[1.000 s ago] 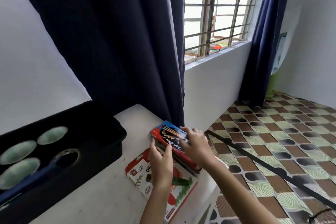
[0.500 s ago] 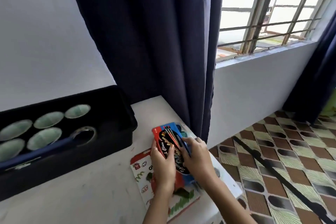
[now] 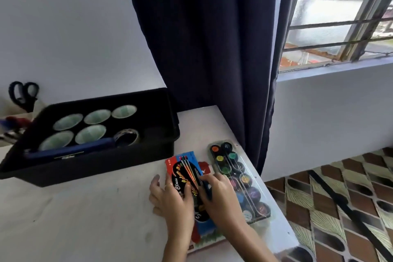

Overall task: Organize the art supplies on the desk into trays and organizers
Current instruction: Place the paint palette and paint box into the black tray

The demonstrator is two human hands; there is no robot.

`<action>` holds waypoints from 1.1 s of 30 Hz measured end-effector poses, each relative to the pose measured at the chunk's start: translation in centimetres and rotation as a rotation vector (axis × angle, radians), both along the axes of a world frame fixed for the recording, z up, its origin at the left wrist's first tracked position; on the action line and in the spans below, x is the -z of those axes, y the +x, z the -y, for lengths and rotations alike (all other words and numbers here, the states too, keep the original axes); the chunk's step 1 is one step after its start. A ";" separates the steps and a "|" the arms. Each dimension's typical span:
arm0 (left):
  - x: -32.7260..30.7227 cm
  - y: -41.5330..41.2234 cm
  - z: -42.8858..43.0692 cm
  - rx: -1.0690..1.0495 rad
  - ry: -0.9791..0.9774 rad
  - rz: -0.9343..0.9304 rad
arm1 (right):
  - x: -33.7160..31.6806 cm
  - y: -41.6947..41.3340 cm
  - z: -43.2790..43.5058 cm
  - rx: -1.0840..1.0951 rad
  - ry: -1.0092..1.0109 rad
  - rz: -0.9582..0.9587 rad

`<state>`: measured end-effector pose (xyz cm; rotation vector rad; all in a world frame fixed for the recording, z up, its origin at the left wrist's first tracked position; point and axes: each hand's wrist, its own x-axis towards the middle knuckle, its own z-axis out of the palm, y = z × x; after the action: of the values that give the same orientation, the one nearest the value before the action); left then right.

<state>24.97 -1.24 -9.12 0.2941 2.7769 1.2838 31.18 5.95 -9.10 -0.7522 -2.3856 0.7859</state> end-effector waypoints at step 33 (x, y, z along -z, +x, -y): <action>-6.1 0.8 -7.3 0.589 0.427 0.378 | -5.2 3.0 -9.6 -0.107 -0.784 -0.421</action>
<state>25.79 6.08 -3.02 0.7355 1.8824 1.5367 34.15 15.51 -3.89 -0.6481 -1.7198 1.7714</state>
